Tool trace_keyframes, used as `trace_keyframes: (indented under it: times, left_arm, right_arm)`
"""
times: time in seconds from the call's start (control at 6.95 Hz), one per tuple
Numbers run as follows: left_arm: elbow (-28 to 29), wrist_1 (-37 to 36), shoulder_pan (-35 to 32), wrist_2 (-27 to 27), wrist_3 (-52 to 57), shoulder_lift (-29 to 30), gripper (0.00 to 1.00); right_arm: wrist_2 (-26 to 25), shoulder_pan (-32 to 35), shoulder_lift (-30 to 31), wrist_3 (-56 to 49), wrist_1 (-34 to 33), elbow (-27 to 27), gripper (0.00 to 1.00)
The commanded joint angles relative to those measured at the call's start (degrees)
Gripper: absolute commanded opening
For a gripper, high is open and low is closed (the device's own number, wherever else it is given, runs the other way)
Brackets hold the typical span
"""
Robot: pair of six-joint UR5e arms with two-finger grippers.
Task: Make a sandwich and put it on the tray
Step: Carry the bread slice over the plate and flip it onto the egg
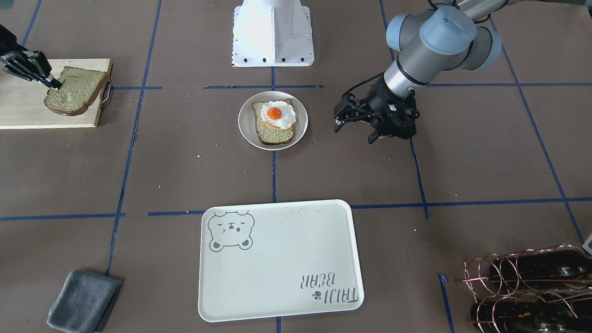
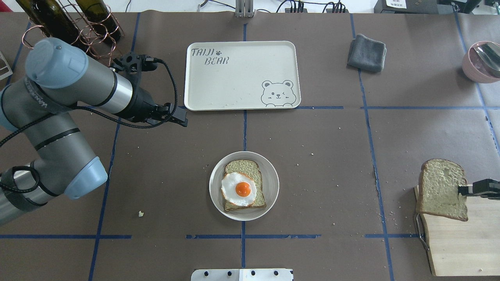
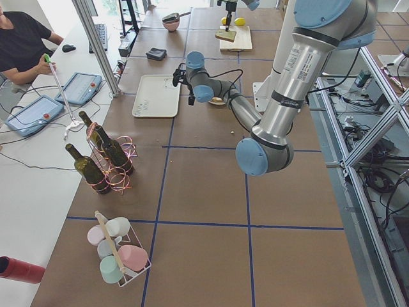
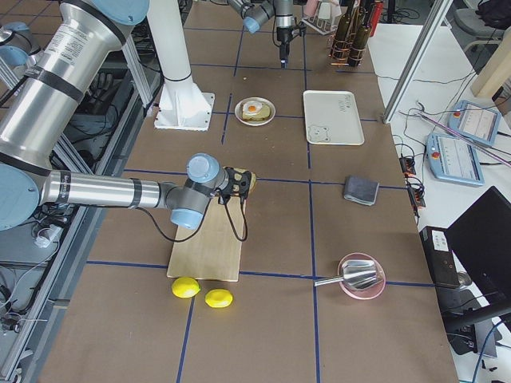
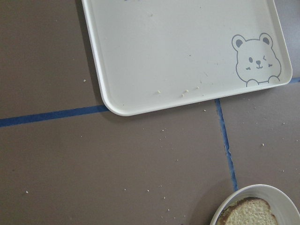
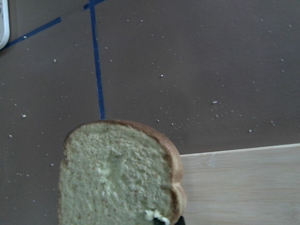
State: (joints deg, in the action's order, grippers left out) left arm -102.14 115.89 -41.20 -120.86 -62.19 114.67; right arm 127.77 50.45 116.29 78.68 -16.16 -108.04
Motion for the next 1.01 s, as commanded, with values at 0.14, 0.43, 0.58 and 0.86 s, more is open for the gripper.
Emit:
trace_keyframes:
  times: [0.14,0.43,0.58,0.86]
  left_arm:
    - [1.5,4.5,2.7,1.7,-8.8,-0.1,1.00]
    - [1.7,4.5,2.8,1.7,-10.6,-0.1,1.00]
    - [1.8,4.5,2.8,1.8,-10.8,-0.1,1.00]
    - [1.7,4.6,2.8,1.7,-10.8,-0.1,1.00]
  right_arm:
    - [1.7,-0.7,-15.2,5.6,-8.6,-0.2,0.00]
    - [-0.4,-6.4,-27.3,6.0,-20.5,-0.2,0.00]
    - [-5.5,-12.0,-33.9,6.0,-27.3,-0.2,0.00]
    - [-14.1,-22.2,-46.3,5.9,-42.3,0.5,0.00]
